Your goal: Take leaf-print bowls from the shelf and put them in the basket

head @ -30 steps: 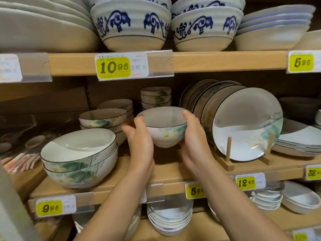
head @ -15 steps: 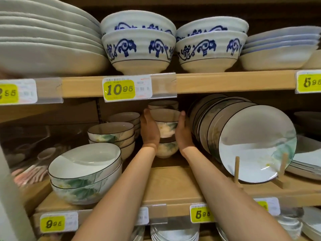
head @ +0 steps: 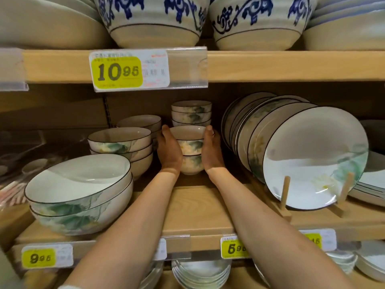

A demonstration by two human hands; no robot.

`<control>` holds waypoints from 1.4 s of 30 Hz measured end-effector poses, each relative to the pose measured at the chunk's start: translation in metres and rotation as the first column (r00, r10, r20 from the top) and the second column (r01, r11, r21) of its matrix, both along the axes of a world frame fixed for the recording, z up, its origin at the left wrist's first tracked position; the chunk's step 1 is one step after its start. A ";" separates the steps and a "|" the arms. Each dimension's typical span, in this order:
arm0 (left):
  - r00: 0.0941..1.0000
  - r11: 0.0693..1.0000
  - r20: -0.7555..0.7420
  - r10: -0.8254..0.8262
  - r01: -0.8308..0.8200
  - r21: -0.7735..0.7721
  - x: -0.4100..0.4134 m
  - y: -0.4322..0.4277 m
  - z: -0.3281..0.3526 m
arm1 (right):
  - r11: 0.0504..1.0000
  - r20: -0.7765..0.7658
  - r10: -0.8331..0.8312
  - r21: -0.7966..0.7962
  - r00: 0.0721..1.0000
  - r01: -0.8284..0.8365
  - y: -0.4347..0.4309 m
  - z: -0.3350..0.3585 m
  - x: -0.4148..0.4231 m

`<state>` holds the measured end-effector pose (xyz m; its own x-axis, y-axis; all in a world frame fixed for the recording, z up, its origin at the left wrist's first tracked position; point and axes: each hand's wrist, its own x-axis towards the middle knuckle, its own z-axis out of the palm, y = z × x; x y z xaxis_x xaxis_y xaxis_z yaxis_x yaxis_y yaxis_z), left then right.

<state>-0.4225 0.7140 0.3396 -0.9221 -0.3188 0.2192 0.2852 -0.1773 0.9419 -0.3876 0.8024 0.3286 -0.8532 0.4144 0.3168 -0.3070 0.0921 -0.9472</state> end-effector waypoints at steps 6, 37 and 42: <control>0.997 0.999 0.075 0.004 0.000 -0.052 -0.005 -0.002 -0.009 | 1.000 0.038 -0.021 -0.018 0.999 0.022 -0.002 -0.005 -0.003; 0.995 0.999 0.092 0.025 -0.021 -0.043 0.050 -0.009 0.027 | 0.995 0.113 -0.045 0.096 0.993 0.034 -0.004 0.024 0.058; 0.997 0.997 -0.038 -0.063 0.061 -0.051 0.147 -0.022 0.020 | 0.992 -0.012 0.067 0.106 0.998 -0.065 0.001 0.009 0.129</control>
<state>-0.2758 0.6920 0.3591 -0.9300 -0.2491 0.2701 0.3125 -0.1493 0.9381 -0.2590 0.8034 0.3378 -0.8723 0.3207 0.3691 -0.3301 0.1705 -0.9284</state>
